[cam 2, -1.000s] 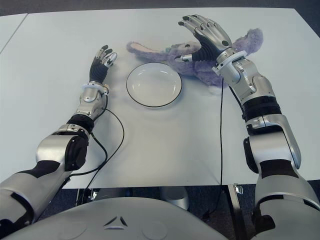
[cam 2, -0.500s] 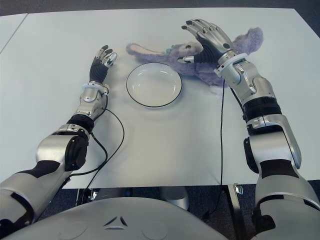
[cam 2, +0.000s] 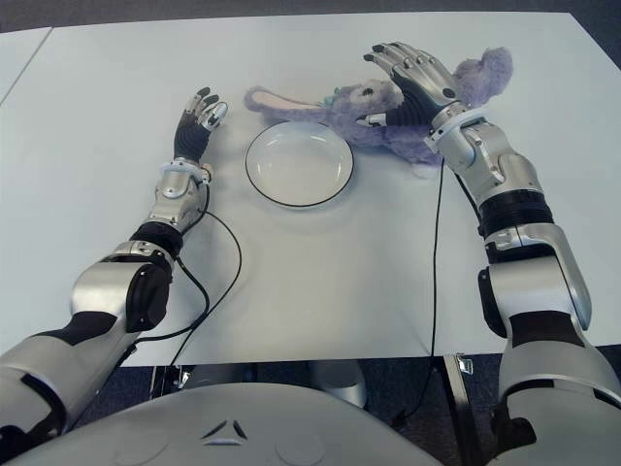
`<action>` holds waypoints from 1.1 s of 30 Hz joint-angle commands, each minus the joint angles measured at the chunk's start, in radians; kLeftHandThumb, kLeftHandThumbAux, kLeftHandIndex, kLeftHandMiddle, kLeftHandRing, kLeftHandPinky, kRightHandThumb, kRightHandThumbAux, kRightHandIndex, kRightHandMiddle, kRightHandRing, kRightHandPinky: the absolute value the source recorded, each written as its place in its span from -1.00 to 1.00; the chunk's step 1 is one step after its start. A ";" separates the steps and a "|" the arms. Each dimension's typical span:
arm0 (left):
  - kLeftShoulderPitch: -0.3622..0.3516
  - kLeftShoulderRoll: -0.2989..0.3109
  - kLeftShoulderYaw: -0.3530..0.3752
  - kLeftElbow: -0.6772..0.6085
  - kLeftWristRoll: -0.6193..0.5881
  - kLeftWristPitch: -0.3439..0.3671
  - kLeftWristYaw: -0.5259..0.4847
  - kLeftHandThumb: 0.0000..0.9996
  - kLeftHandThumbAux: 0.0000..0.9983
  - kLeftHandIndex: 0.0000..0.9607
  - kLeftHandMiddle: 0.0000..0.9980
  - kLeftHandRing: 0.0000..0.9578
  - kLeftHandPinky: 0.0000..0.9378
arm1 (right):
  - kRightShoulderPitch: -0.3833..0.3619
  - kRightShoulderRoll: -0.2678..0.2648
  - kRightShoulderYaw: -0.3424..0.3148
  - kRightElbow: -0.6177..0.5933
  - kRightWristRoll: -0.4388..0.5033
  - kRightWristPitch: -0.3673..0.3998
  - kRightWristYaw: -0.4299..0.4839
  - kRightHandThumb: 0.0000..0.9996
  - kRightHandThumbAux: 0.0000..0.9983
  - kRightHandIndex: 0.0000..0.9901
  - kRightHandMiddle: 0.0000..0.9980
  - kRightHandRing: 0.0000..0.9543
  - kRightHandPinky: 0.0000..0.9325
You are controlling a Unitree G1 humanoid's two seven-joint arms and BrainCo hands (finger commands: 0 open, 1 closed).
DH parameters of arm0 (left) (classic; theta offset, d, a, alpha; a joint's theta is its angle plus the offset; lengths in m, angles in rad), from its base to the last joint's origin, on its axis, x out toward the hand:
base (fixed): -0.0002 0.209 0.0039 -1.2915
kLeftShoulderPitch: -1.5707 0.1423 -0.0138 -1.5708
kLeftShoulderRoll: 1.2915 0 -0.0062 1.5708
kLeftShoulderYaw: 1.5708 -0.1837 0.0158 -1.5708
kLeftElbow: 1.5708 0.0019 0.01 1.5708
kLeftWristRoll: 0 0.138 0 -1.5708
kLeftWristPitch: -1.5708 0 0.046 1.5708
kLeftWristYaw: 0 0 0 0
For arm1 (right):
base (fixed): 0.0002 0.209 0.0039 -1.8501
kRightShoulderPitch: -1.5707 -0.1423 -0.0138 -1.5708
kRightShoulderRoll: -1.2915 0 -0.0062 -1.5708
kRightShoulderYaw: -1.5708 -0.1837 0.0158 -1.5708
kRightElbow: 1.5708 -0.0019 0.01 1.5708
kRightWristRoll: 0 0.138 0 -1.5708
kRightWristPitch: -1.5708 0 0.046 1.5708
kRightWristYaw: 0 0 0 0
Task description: Put the doll into the plate.
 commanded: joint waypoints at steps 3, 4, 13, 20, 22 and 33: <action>0.226 -0.053 -0.007 0.155 0.012 0.190 0.002 -1.00 -0.06 -0.78 -0.73 -0.73 -0.72 | 0.107 -0.077 0.001 -0.030 0.002 -0.035 0.016 -0.62 -0.09 -1.00 -1.00 -1.00 -1.00; 0.226 -0.052 -0.007 0.155 0.011 0.192 0.001 -1.00 -0.06 -0.78 -0.73 -0.73 -0.72 | 0.117 -0.088 -0.001 -0.041 0.006 -0.037 0.026 -0.62 -0.09 -1.00 -1.00 -1.00 -1.00; 0.227 -0.048 -0.002 0.155 0.007 0.191 -0.010 -1.00 -0.05 -0.77 -0.72 -0.71 -0.70 | 0.171 -0.132 -0.013 -0.090 0.018 -0.020 0.068 -0.62 -0.05 -1.00 -1.00 -1.00 -1.00; 0.227 -0.046 -0.006 0.155 0.013 0.191 -0.009 -1.00 -0.05 -0.74 -0.71 -0.70 -0.70 | 0.199 -0.142 -0.023 -0.113 0.026 0.005 0.085 -0.64 -0.04 -1.00 -1.00 -1.00 -1.00; 0.227 -0.046 -0.008 0.155 0.014 0.191 -0.009 -1.00 -0.06 -0.74 -0.71 -0.70 -0.70 | 0.205 -0.143 -0.027 -0.120 0.031 0.009 0.090 -0.64 -0.03 -1.00 -1.00 -1.00 -1.00; 0.230 -0.046 -0.006 0.154 0.011 0.184 -0.007 -1.00 -0.07 -0.73 -0.71 -0.71 -0.73 | 0.264 -0.155 -0.056 -0.145 0.049 0.018 0.099 -0.64 -0.03 -1.00 -1.00 -1.00 -1.00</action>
